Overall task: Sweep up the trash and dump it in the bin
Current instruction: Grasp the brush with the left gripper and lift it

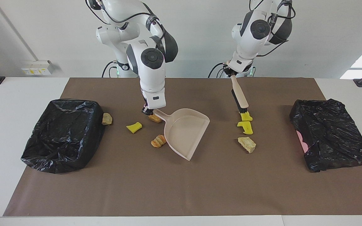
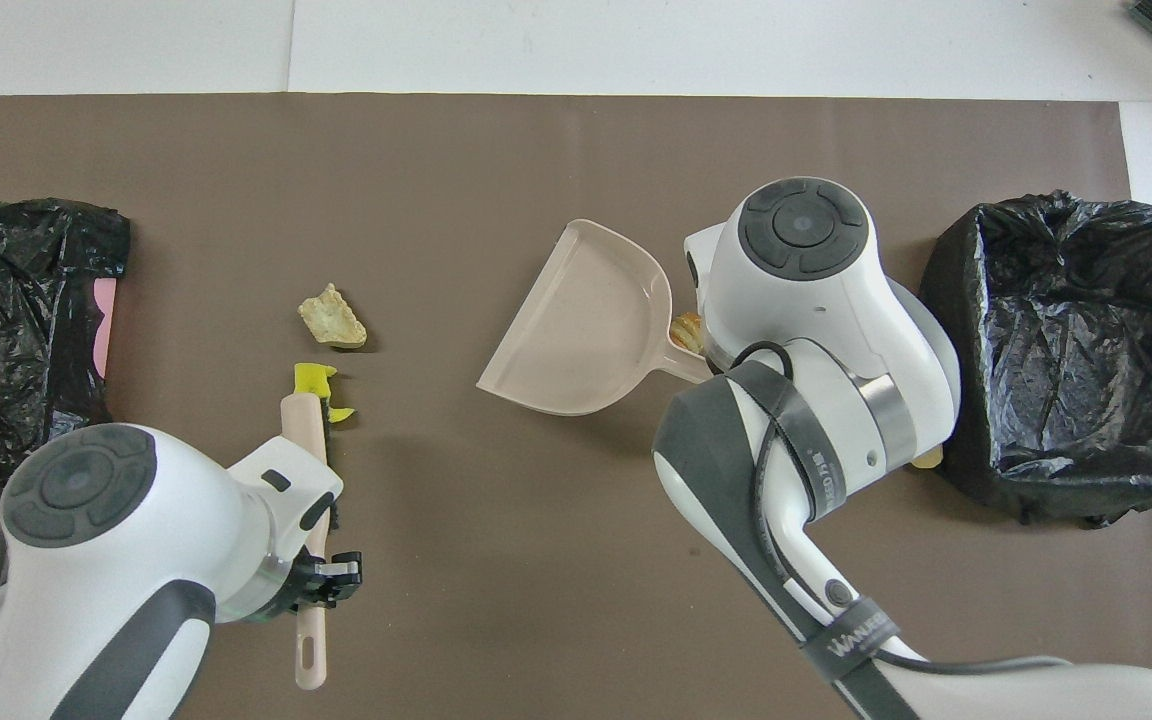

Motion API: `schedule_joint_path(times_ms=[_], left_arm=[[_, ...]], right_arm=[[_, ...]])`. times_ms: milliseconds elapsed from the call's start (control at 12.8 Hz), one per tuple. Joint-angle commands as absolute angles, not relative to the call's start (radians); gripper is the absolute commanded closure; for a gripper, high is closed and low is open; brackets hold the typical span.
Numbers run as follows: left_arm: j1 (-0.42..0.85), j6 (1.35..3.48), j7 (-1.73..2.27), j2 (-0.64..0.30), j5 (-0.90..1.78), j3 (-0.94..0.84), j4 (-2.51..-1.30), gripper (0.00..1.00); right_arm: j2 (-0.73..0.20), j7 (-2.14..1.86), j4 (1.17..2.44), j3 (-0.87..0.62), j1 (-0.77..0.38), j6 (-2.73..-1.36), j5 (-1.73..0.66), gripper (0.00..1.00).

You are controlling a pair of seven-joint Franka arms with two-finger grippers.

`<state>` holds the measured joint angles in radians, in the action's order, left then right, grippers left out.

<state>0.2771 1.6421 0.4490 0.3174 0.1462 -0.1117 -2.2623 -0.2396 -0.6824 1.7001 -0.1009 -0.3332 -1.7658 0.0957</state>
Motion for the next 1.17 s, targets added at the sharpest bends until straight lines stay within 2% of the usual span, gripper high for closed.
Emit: schedule_joint_path(times_ms=[0, 78, 313, 783, 1096], left_arm=[[0.117, 1.711, 0.321, 0.259, 0.109, -0.124, -2.230, 1.00], [0.051, 1.750, 0.284, 0.246, 0.109, -0.126, -2.230, 1.00], [-0.031, 1.764, 0.196, 0.248, 0.094, -0.124, -2.255, 1.00], [0.000, 1.945, 0.215, 0.245, 0.094, -0.129, -2.457, 1.00], [0.079, 2.014, 0.282, 0.236, 0.112, -0.130, -2.493, 1.00]], right_arm=[[-0.186, -0.869, 1.815, -0.109, -0.337, -1.871, 0.126, 1.00], [-0.190, -0.871, 1.821, -0.110, -0.342, -1.879, 0.127, 1.00], [-0.212, -0.902, 1.845, -0.110, -0.382, -1.914, 0.173, 1.00], [-0.239, -0.903, 1.885, -0.110, -0.408, -1.992, 0.230, 1.00], [-0.253, -0.904, 1.890, -0.110, -0.422, -2.022, 0.247, 1.00]])
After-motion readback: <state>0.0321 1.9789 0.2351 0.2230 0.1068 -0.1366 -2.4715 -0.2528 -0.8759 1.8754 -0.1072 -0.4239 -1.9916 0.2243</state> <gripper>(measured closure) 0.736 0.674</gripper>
